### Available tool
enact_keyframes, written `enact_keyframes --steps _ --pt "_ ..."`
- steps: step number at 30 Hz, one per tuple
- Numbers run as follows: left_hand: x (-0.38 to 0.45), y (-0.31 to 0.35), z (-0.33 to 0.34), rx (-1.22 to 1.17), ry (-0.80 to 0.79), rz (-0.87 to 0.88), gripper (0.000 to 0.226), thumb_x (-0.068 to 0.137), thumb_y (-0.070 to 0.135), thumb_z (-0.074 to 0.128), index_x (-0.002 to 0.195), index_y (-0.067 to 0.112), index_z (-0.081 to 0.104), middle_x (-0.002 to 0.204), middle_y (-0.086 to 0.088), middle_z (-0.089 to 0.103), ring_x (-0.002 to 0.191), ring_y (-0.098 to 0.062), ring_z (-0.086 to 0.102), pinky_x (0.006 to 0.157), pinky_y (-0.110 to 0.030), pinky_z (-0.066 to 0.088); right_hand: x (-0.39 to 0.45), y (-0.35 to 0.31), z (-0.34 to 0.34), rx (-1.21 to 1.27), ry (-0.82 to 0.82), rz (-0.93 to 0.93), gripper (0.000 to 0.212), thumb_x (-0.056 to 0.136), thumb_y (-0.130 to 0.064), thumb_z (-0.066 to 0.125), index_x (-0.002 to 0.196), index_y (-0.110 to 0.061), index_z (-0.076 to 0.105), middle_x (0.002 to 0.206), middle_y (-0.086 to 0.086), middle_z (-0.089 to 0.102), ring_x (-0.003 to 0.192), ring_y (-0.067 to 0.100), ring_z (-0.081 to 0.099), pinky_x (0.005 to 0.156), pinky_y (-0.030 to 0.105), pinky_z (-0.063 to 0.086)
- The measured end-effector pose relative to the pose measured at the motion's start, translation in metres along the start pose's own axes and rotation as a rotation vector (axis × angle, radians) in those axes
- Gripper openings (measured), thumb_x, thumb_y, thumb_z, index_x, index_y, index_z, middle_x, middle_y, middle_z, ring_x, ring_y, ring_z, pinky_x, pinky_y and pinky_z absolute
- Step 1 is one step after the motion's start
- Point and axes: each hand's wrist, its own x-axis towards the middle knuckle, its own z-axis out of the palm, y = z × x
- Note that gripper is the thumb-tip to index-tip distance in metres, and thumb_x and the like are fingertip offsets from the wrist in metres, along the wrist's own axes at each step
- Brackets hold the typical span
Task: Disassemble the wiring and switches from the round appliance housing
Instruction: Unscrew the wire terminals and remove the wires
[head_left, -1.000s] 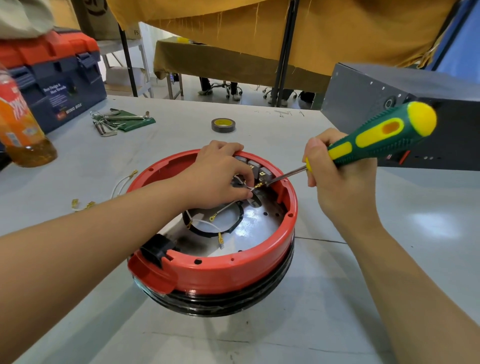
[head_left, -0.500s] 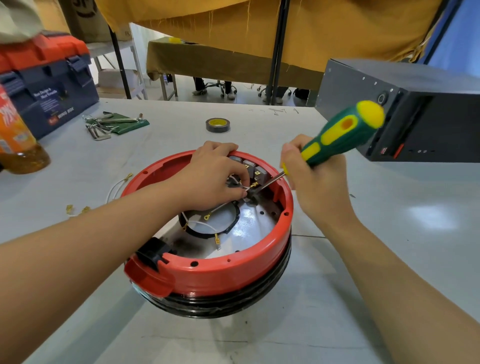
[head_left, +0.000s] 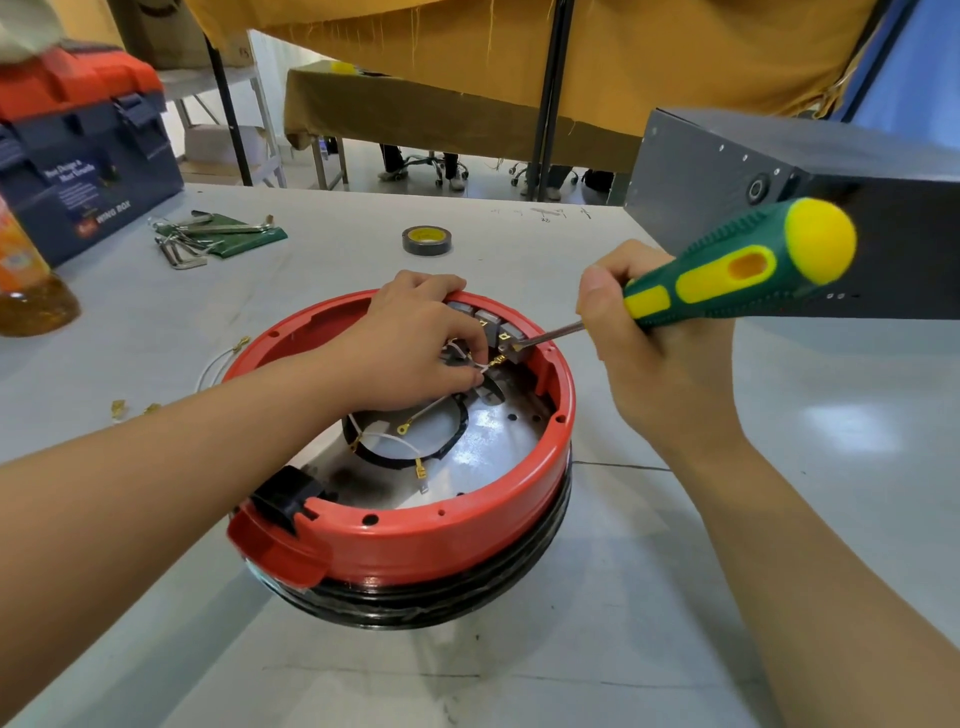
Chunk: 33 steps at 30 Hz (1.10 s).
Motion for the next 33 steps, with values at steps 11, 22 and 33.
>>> enact_keyframes --steps 11,22,33 --pt "0.000 -0.001 0.001 -0.008 0.000 0.008 0.013 0.084 0.041 0.064 0.096 0.038 0.065 0.152 -0.007 0.027 0.138 -0.028 0.017 0.111 -0.042 0.020 -0.001 0.006 0.001 0.044 -0.021 0.034 0.025 0.089 0.000 0.051 0.067 -0.012 0.049 0.057 -0.012 0.046 0.053 0.000 0.049 0.057 0.006 0.035" --pt "0.001 -0.002 0.001 0.001 0.002 0.012 0.015 0.084 0.040 0.064 0.099 0.037 0.066 0.152 -0.008 0.027 0.138 -0.029 0.018 0.110 -0.041 0.021 0.004 0.008 0.000 0.079 -0.001 0.183 0.026 0.087 -0.009 0.048 0.062 -0.010 0.047 0.050 -0.011 0.042 0.051 0.006 0.042 0.054 0.012 0.034" --pt "0.001 -0.001 0.002 0.011 0.007 0.017 0.016 0.084 0.040 0.064 0.099 0.036 0.066 0.152 -0.009 0.027 0.138 -0.029 0.018 0.110 -0.041 0.021 0.007 0.011 0.004 0.154 0.135 0.288 0.029 0.085 -0.013 0.048 0.061 0.003 0.047 0.053 0.007 0.038 0.051 0.016 0.037 0.052 0.021 0.033"
